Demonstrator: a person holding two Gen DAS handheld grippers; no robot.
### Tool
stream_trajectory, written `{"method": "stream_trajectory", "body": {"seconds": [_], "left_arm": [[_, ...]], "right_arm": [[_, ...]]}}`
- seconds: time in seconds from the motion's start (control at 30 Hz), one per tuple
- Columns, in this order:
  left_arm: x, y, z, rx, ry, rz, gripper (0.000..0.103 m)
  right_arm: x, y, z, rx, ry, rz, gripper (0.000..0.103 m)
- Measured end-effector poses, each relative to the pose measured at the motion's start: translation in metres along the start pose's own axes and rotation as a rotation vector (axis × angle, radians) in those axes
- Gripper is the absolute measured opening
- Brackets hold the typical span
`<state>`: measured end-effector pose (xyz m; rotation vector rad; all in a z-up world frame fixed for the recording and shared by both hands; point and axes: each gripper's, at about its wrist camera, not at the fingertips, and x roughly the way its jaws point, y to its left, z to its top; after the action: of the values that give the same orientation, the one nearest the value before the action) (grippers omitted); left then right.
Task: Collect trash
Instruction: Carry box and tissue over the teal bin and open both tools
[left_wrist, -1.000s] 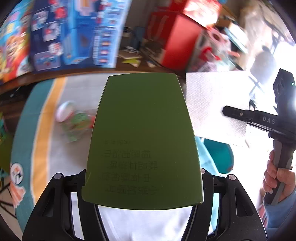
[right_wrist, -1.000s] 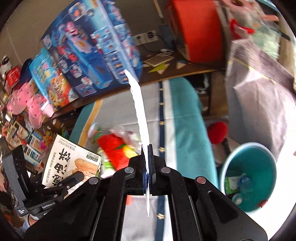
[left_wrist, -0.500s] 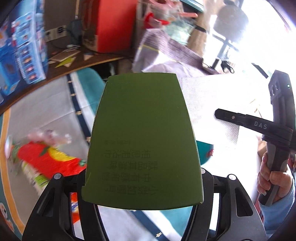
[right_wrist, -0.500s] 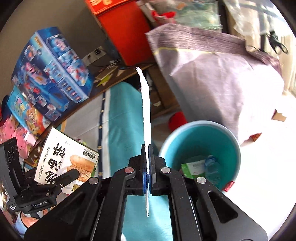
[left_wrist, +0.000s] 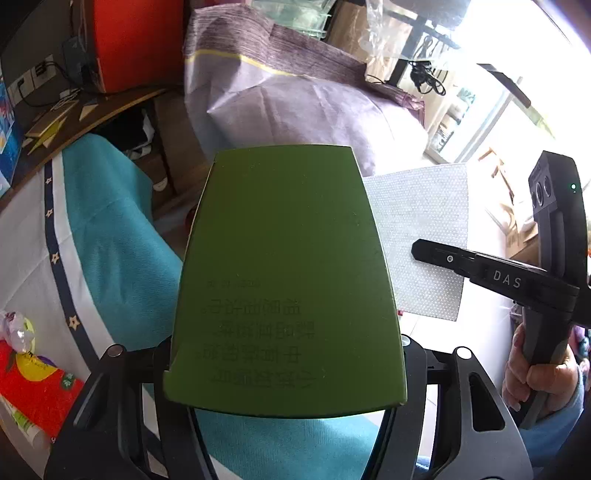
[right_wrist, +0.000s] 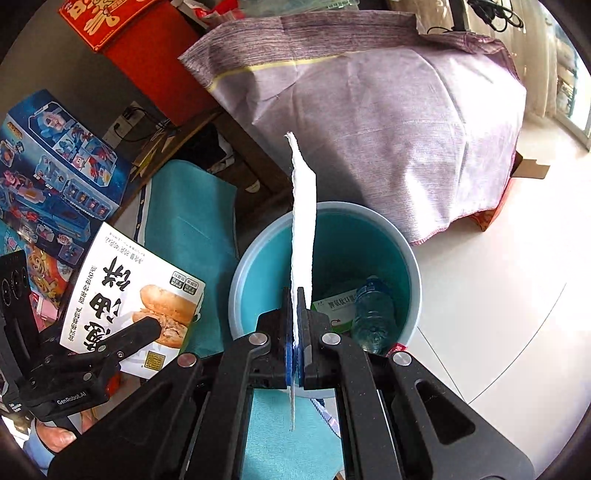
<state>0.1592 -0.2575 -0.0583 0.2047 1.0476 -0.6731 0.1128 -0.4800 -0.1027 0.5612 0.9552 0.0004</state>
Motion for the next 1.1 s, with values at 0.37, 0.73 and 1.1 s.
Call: {"method": "stream_trajectory", "body": {"seconds": [0.37,0.73,1.1], "left_arm": [[0.041,-0.002,0.008,-0.015,0.065,0.023,0.078],[0.035,0.005,0.0,-0.052,0.066,0.028,0.09],[0.022,0.01,-0.012,-0.079,0.07,0.021,0.095]], "right_arm": [[0.017,-0.02,0.003,0.033,0.048,-0.01,0.002],[0.027,-0.012,0.001,0.025,0.088,0.012,0.006],[0.025,-0.011,0.001,0.064,0.086,-0.057,0.077]]}}
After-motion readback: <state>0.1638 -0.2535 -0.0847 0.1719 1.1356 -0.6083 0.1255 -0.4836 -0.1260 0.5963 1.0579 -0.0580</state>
